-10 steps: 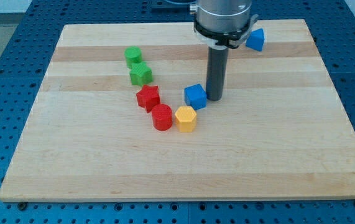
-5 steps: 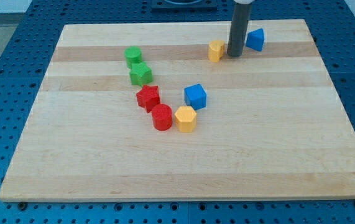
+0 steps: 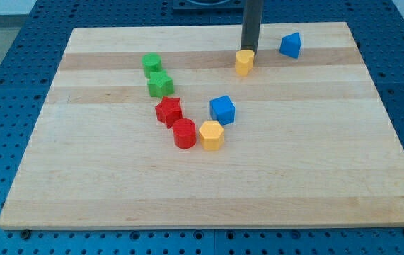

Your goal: Move the yellow heart to the top of the blue cube

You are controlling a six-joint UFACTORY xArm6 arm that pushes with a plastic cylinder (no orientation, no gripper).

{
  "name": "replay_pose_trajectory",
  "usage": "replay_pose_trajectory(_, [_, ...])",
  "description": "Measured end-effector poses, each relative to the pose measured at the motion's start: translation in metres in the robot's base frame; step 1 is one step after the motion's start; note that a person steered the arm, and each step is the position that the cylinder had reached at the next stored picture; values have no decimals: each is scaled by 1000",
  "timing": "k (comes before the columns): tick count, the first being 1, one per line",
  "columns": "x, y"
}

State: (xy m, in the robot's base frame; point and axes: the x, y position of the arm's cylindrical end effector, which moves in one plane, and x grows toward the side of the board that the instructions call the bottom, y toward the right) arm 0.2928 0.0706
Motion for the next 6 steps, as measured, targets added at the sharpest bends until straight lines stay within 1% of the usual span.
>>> replay_pose_trajectory(2, [43,-16])
replay_pose_trajectory(5, [50,-18])
replay_pose_trajectory(6, [59,-25])
